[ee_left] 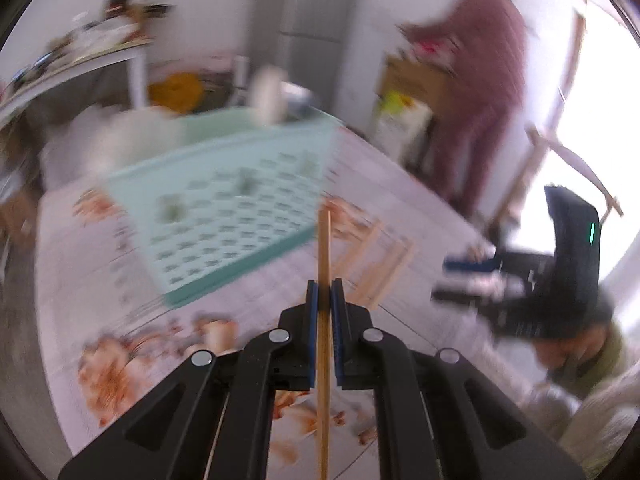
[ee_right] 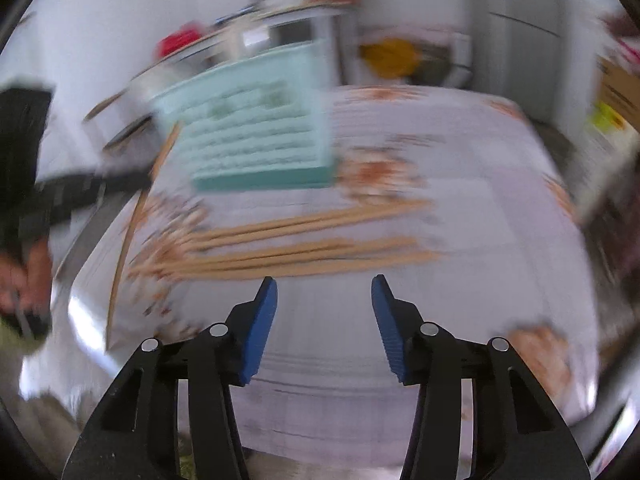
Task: Organize utensils
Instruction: 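Lift the wooden chopstick upright with the left tool toward the holder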
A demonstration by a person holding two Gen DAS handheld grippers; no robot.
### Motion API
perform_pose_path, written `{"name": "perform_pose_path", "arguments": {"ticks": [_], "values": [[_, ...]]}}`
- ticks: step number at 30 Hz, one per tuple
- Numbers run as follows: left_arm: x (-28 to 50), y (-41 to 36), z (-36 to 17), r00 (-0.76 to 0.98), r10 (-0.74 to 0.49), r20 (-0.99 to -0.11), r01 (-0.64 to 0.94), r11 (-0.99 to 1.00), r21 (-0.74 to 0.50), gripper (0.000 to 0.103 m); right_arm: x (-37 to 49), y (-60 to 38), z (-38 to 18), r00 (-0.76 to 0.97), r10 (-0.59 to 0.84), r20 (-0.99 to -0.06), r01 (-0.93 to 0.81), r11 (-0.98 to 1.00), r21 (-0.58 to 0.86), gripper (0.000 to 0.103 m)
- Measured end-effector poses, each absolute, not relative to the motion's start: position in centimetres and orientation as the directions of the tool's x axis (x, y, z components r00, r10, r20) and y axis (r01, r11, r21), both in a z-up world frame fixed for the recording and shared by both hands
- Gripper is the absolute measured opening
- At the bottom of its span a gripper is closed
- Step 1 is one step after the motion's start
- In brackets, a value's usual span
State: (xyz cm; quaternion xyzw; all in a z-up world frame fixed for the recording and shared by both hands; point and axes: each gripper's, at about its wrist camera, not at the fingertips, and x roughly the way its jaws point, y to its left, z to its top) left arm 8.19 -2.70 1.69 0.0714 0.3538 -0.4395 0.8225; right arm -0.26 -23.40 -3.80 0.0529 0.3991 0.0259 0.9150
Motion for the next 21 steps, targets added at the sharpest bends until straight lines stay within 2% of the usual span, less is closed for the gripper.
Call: {"name": "perform_pose_path", "arguments": {"ticks": [3,7,13,21], "values": [[8.8,0.7,2.7,0.448,-0.673,-0.588,0.688,0.680,-0.254,0.006,1.7,-20.7,-4.8,0.635,0.164,-0.754,-0.155,0.984,0.084,0.031],[9.0,3.9,3.5,0.516,-0.677,-0.526,0.616,0.719,-0.322,0.006,4.1,-16.8,-6.0,0.572,0.211,-0.793,-0.353,0.936,-0.005,0.022],[9.2,6.0,3.4,0.536,-0.676,-0.507,0.588,0.729,-0.350,0.006,6.4,-13.8,-6.6,0.537,0.201,-0.819,-0.496,0.860,-0.114,0.021],[9.6,6.5,2.8,0.527,-0.693,-0.492,0.584,0.716,-0.382,0.006,6.0,-13.3,-6.5,0.466,0.182,-0.866,-0.563,0.816,-0.132,0.022]]}}
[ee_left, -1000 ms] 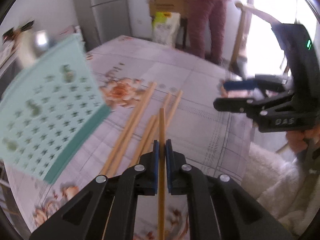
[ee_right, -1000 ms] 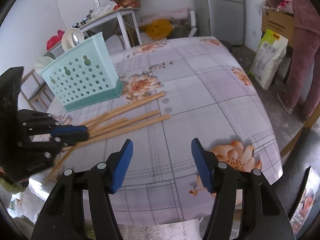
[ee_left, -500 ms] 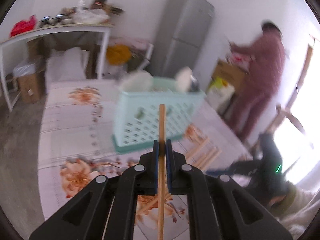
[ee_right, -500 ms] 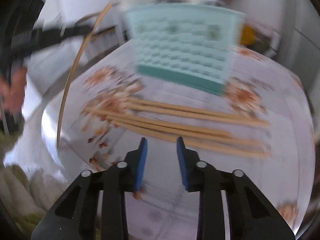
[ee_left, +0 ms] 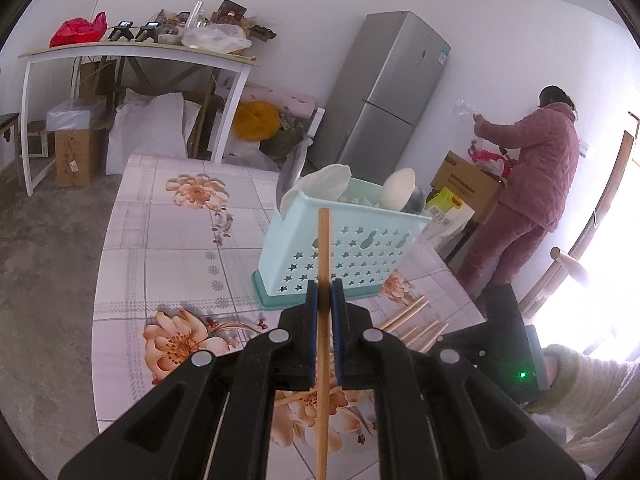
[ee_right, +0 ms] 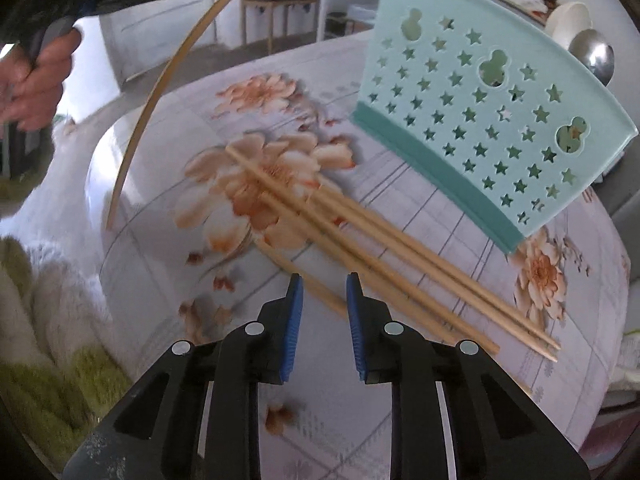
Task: Organize utensils
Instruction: 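Lift the wooden chopstick upright with the left tool toward the holder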
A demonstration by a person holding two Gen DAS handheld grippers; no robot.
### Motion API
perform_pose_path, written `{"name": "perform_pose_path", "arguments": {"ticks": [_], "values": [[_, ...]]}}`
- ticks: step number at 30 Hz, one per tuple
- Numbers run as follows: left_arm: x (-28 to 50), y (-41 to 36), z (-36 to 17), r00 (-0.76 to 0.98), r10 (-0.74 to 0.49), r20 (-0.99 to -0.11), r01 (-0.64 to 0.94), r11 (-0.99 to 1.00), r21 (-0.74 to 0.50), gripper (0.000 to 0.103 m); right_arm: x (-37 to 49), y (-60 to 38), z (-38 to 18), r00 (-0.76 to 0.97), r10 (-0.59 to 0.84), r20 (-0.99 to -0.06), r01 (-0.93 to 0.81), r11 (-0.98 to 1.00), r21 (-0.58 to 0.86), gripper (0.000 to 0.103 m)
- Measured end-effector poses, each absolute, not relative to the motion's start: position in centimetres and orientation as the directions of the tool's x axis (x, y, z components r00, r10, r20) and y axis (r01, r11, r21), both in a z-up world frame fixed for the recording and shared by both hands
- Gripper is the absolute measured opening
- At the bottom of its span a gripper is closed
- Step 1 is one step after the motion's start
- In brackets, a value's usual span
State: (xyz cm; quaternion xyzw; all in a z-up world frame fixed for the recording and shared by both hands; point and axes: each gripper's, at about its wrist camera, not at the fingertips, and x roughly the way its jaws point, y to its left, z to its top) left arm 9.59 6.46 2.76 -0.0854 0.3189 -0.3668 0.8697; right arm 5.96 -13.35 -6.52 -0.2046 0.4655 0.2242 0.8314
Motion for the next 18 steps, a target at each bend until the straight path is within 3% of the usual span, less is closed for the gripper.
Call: {"name": "perform_pose_path", "arguments": {"ticks": [13,18], "values": [[9.6,6.6,2.9,0.536,-0.684,-0.494,0.584,0.723,-0.368,0.006,8.0,-11.1,-7.3,0.292,0.224,-0.930,-0.761,0.644,-0.084,0.022],[9.5,6.9,3.1,0.553,-0.677,-0.486,0.567,0.733,-0.375,0.006,9.0,-10.9,-7.3,0.267,0.267,-0.926,-0.756,0.654,-0.029,0.004]]}}
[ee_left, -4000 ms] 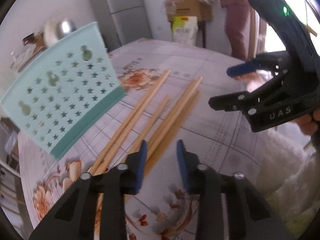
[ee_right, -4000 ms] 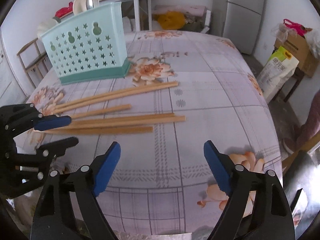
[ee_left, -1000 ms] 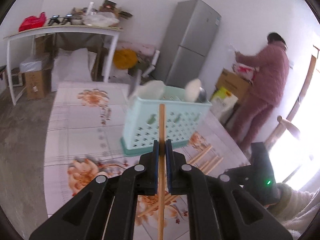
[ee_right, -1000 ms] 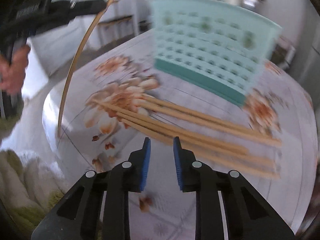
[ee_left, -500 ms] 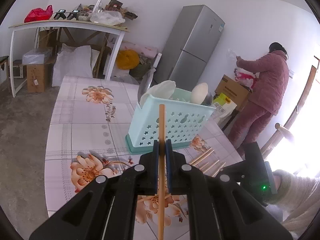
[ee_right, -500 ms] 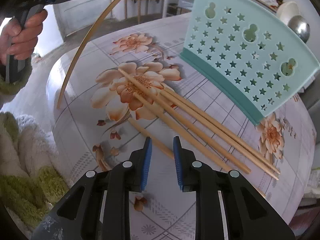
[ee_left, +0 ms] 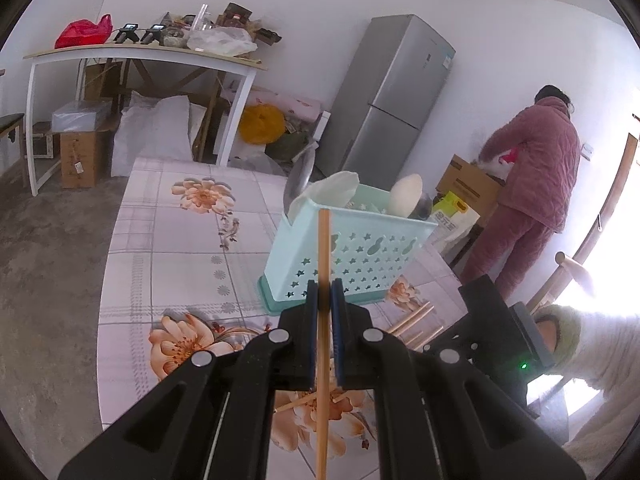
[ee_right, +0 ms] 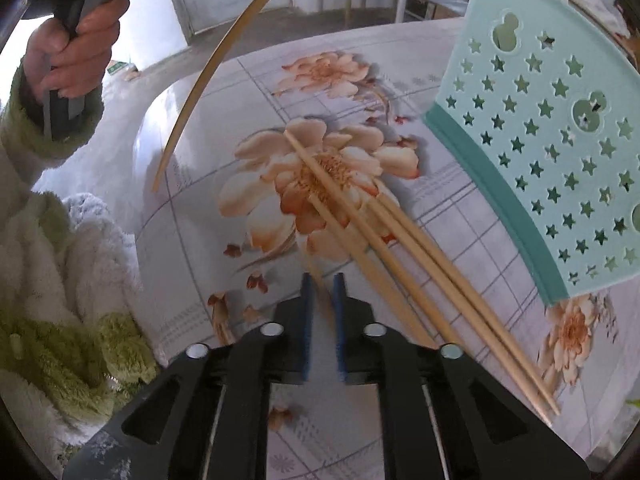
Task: Organize utensils
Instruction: 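Lift the wooden chopstick upright with the left tool toward the holder, then lower the chopstick into the green holder and open the left tool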
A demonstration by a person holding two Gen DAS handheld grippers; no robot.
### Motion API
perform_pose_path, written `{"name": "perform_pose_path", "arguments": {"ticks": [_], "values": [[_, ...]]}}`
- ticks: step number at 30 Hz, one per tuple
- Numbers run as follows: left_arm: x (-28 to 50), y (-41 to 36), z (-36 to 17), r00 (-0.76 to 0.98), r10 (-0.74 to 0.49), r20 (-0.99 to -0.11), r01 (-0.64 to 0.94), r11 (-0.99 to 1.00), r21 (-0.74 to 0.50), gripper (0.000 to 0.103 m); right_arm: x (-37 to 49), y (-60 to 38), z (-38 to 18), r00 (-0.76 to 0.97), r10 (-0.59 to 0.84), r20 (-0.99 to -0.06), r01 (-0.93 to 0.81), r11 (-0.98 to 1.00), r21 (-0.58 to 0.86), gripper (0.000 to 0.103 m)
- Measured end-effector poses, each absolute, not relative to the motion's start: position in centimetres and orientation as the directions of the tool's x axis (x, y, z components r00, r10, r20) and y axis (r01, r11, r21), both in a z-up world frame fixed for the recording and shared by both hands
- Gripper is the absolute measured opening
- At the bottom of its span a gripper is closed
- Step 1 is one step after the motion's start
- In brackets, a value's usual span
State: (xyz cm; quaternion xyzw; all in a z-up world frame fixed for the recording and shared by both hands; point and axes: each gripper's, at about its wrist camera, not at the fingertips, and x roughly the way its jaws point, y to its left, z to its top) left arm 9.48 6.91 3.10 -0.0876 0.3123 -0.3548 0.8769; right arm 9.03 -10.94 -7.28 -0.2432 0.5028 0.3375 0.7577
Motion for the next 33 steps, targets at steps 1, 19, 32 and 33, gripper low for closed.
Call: {"name": "perform_pose_path", "arguments": {"ticks": [1,19,32,33], "values": [[9.4,7.0,3.2,0.557,-0.676,-0.484,0.567,0.734,-0.374,0.006,9.0,-10.8,-7.2,0.280,0.273,-0.921,-0.752,0.659,-0.033,0.004],[8.0,8.6,10.0,0.619,-0.740,-0.263,0.633,0.668,-0.391,0.006,2.9,-19.0,2.8,0.758,0.418,-0.501,-0.344,0.909,0.237,0.003],[10.9,5.0,19.3,0.653,-0.758,-0.017,0.720,0.627,-0.297,0.006,-0.6,-23.2,4.9,0.898,0.373,-0.232,-0.248,0.867,0.433,0.003],[11.3,4.7,19.6,0.660,-0.751,-0.006,0.717,0.633,-0.294,0.006,-0.7,-23.4,5.1,0.899,0.372,-0.230,-0.248,0.866,0.434,0.003]]}}
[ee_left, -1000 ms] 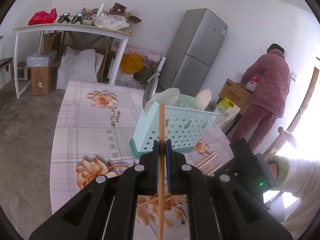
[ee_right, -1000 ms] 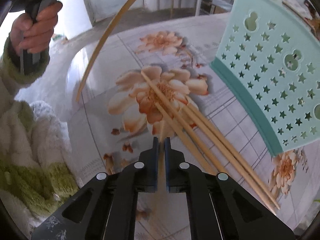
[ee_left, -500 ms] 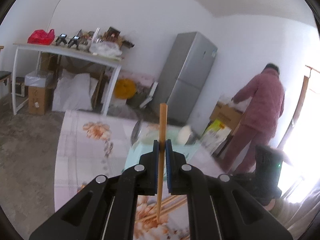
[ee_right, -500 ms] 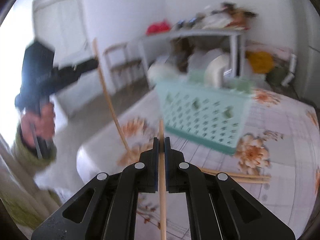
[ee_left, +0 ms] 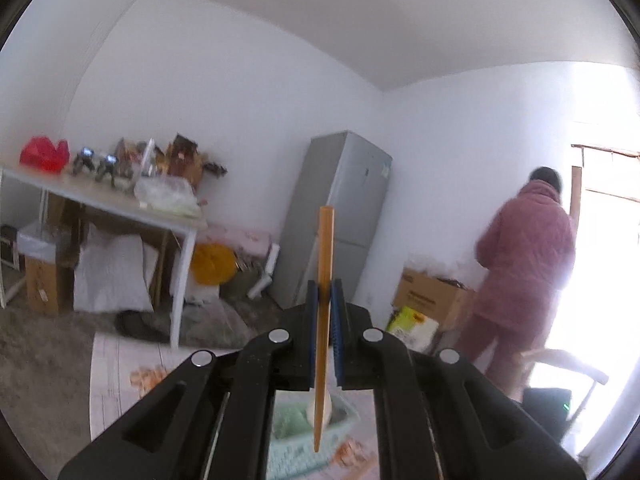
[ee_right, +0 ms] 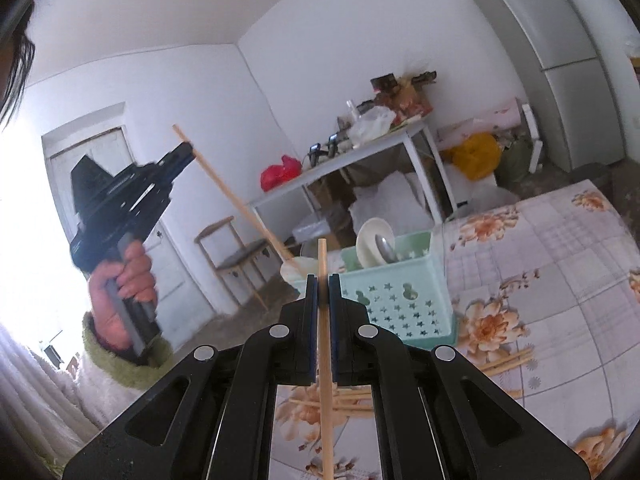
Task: Organize utensils
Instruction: 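Lower the chopstick into the green holder and open the left tool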
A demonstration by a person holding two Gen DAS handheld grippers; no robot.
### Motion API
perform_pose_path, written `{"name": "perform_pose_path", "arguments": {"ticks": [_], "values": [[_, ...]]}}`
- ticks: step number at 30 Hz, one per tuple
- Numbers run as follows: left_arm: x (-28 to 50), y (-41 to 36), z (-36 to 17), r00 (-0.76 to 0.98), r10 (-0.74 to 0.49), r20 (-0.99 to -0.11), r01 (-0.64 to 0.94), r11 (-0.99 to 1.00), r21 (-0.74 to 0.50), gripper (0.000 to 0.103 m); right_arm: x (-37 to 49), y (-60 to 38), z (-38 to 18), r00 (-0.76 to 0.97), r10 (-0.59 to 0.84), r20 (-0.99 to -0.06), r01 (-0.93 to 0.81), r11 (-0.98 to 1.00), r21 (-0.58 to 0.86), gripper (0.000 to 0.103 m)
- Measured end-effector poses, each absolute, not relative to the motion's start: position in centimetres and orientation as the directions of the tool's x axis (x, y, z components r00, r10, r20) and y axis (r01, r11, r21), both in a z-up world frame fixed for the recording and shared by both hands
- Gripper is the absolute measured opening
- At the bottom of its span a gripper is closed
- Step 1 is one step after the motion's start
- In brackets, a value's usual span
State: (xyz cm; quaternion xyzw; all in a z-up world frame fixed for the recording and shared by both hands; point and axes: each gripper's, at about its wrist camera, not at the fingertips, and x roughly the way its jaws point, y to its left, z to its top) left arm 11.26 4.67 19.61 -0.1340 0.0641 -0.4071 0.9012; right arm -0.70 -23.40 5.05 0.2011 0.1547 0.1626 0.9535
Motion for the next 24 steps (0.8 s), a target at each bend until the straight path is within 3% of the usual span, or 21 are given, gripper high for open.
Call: {"name": "perform_pose_path", "arguments": {"ticks": [5,16,19,21,24], "values": [[14.4,2.3,19.0,0.724,-0.690,-0.004,0.666,0.700,-0.258,0.006,-0.3,-24.0,4.7,0.895,0.376,-0.240,-0.242,0.862,0.446,0.003],[18.9,-2.8,10.9,0.719,-0.657,-0.228,0.612,0.753,-0.242,0.006,0.1,-24.8,3.8,0.887,0.375,-0.269,-0.220,0.856,0.467,0.003],[18.3,-2.4,10.5,0.716,-0.657,-0.234,0.614,0.753,-0.235,0.022,-0.1,-24.5,3.9,0.886,0.374,-0.274,-0.219,0.859,0.463,0.003],[17.7,-2.1,10.7,0.724,-0.653,-0.222,0.612,0.757,-0.228,0.041,-0.1,-24.6,3.9,0.888,0.372,-0.271,-0.218,0.858,0.465,0.004],[16.7,-1.3,11.0,0.733,-0.647,-0.210,0.609,0.762,-0.220,0.051,0.2,-24.6,4.2,0.889,0.369,-0.270,-0.216,0.859,0.463,0.004]]}}
